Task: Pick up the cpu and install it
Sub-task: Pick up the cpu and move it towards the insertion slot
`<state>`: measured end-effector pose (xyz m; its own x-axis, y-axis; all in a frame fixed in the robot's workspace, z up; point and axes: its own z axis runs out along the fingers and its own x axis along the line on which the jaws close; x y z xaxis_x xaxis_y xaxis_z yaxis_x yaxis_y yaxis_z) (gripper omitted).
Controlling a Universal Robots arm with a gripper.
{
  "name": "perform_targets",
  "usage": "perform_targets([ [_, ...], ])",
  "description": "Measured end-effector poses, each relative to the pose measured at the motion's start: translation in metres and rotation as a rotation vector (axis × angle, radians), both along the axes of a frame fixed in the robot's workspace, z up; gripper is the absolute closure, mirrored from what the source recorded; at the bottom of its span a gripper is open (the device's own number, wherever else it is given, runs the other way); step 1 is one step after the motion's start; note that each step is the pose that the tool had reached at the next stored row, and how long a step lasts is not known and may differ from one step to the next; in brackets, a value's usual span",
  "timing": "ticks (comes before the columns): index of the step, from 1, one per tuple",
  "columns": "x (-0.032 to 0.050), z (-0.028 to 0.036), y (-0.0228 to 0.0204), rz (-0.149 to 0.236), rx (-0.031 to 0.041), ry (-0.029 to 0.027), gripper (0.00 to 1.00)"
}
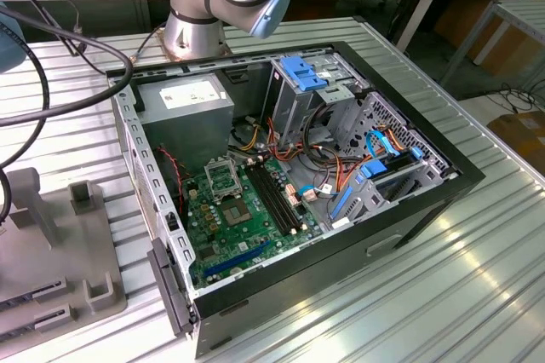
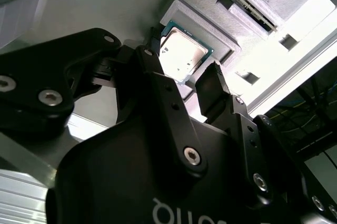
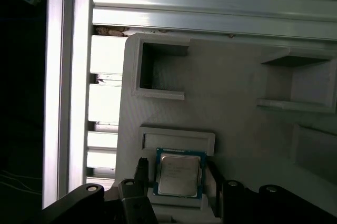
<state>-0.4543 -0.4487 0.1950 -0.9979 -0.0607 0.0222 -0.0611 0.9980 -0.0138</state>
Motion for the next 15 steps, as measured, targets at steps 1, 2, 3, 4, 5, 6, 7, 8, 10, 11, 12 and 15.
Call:
perform_targets([
  [1, 0.0001, -0.0001, 0.0000, 0.000, 0.0000, 0.0000, 0.45],
  [2, 0.0001, -0.0003, 0.0000, 0.000, 0.0000, 0.0000, 0.45],
  [3, 0.0002, -0.0004, 0.0001, 0.000, 0.0000, 0.0000, 0.45],
  [4, 0.0004, -0.0006, 0.0001, 0.000, 0.0001, -0.0002, 0.45],
  [5, 0.0006, -0.0008, 0.0001, 0.000, 0.0001, -0.0003, 0.45],
  [6, 0.0010, -0.0009, 0.0000, 0.000, 0.0001, -0.0002, 0.45],
  [7, 0.0012, -0.0010, 0.0000, 0.000, 0.0001, -0.0002, 0.45],
  [8, 0.0013, -0.0011, 0.0000, -0.001, 0.0000, 0.0000, 0.45],
  [10, 0.0013, -0.0011, 0.0000, -0.009, -0.0002, 0.0003, 0.45],
  [11, 0.0014, -0.0012, 0.0000, -0.015, -0.0004, 0.0002, 0.45],
  [12, 0.0014, -0.0014, 0.0000, -0.022, -0.0009, 0.0001, 0.45],
  [15, 0.0016, -0.0016, 0.0000, -0.033, -0.0014, 0.0000, 0.45],
])
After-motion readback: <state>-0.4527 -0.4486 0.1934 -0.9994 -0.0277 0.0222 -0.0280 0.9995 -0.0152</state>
